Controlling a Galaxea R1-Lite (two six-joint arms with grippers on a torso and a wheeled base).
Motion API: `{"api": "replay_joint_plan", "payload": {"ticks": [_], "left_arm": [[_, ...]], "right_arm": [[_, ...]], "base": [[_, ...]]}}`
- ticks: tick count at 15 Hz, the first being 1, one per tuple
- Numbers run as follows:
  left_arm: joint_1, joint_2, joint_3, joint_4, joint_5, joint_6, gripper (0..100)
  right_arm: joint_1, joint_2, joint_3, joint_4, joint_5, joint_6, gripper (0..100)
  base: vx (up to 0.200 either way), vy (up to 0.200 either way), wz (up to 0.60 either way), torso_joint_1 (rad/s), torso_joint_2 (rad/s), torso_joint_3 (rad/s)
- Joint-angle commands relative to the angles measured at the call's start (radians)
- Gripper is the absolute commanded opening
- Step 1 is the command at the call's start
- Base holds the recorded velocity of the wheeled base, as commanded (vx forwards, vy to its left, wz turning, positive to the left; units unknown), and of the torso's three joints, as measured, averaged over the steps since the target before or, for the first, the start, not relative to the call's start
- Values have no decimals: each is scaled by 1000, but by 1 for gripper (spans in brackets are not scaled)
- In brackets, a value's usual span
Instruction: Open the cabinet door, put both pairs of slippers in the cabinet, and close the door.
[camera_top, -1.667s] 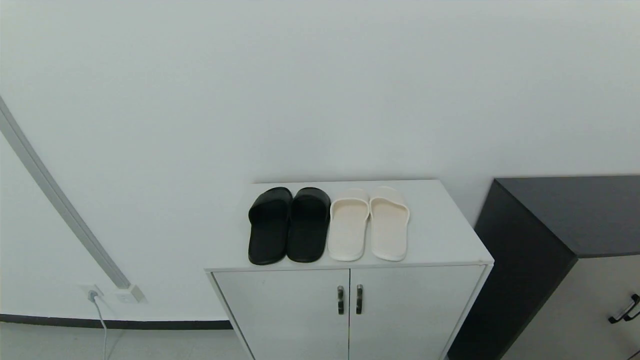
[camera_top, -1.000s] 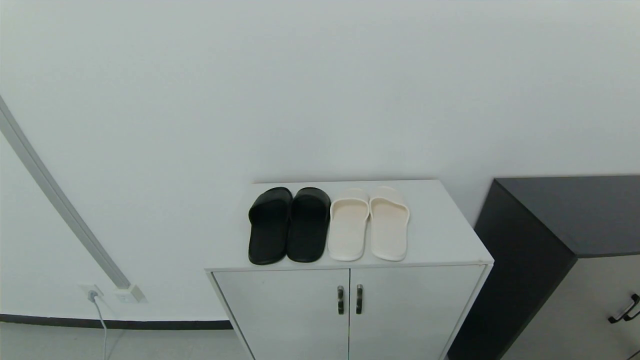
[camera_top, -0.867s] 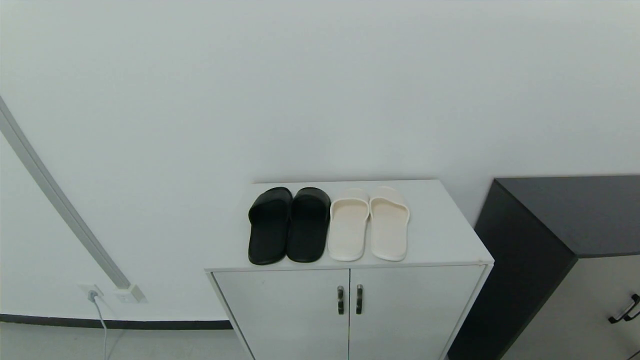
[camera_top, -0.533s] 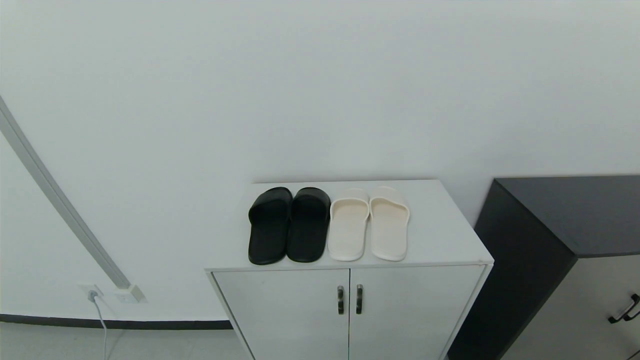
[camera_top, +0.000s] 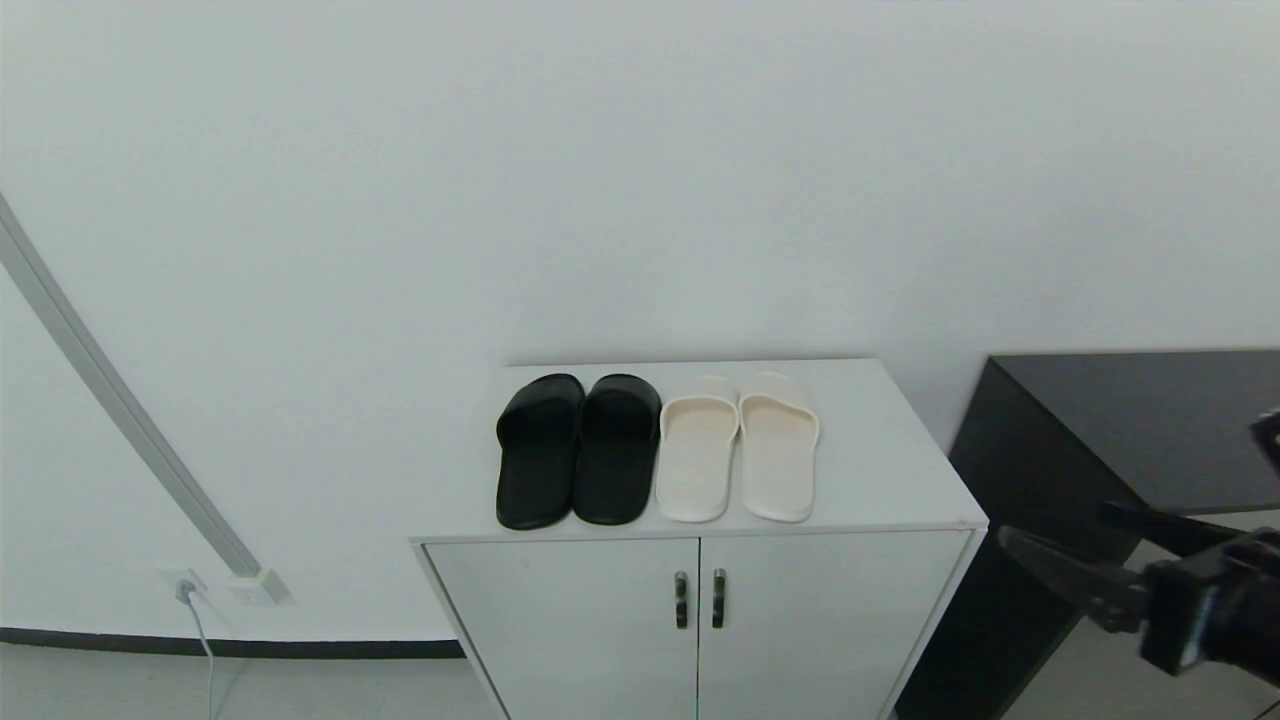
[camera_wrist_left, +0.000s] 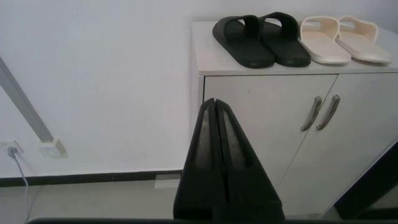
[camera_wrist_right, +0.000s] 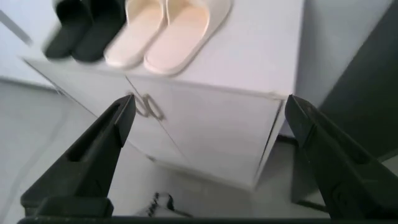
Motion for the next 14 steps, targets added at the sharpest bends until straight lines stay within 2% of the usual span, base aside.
{"api": "replay_joint_plan", "payload": {"ticks": [1, 4, 9, 14], "left_arm": [[0, 0, 0, 0, 0, 0, 0], [0, 0, 0, 0, 0, -1, 0], [0, 0, 0, 0, 0, 0, 0], [0, 0, 0, 0, 0, -1, 0]], "right_arm": [[129, 223, -116, -17, -79, 26, 100], [186, 401, -278, -17, -194, 106, 100], [236, 636, -510, -17, -346, 127, 100], [226, 899, -784, -10, -457, 127, 100]], "base": [[0, 0, 0, 0, 0, 0], [0, 0, 0, 0, 0, 0], [0, 0, 0, 0, 0, 0], [0, 0, 0, 0, 0, 0]]}}
